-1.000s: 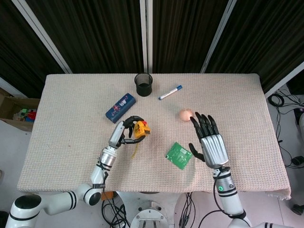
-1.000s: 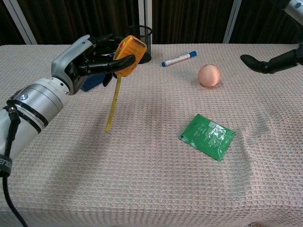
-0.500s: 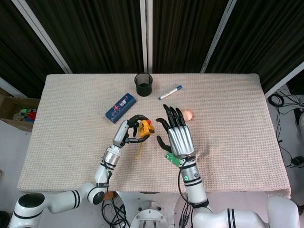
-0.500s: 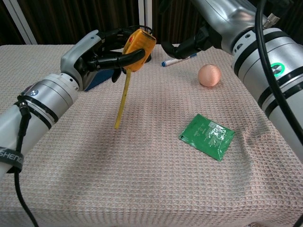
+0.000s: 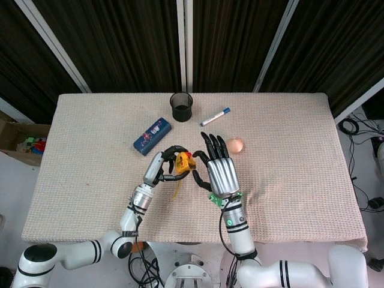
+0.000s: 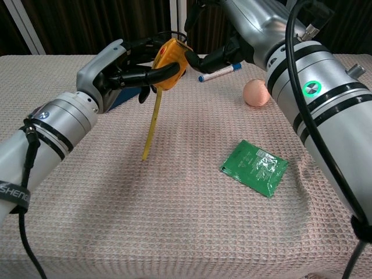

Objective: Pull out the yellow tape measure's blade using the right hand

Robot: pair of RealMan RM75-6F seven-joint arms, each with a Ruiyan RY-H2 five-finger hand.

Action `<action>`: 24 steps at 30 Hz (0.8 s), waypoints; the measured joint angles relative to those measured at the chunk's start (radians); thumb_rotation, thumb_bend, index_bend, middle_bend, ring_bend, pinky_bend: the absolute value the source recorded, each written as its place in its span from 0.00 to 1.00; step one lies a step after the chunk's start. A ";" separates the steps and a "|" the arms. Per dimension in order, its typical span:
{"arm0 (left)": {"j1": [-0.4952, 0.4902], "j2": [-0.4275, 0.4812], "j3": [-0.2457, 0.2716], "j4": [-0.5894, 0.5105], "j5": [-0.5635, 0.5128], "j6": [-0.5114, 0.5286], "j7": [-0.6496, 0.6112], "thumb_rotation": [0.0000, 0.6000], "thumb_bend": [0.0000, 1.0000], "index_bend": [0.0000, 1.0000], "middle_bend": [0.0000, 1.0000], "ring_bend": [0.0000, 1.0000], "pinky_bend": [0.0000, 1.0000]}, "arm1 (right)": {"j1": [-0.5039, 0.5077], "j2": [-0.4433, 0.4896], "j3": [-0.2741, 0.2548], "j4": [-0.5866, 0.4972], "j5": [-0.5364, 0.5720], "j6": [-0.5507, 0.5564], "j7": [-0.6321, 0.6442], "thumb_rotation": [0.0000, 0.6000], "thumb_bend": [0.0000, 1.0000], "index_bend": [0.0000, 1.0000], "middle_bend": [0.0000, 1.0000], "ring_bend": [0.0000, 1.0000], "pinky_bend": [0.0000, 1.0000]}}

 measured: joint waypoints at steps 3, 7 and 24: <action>0.000 -0.001 -0.002 0.000 -0.003 0.001 0.005 1.00 0.42 0.68 0.74 0.65 0.77 | 0.009 -0.010 -0.001 0.012 -0.004 0.003 0.003 1.00 0.33 0.42 0.07 0.00 0.00; -0.001 0.000 -0.004 -0.002 -0.003 0.002 0.004 1.00 0.42 0.68 0.74 0.65 0.77 | 0.019 -0.023 0.000 0.025 -0.002 0.007 -0.003 1.00 0.33 0.43 0.07 0.00 0.00; 0.009 0.005 0.006 0.003 -0.001 0.005 -0.012 1.00 0.42 0.68 0.74 0.65 0.77 | 0.034 -0.045 -0.006 0.063 0.000 0.021 0.018 1.00 0.45 0.51 0.08 0.00 0.00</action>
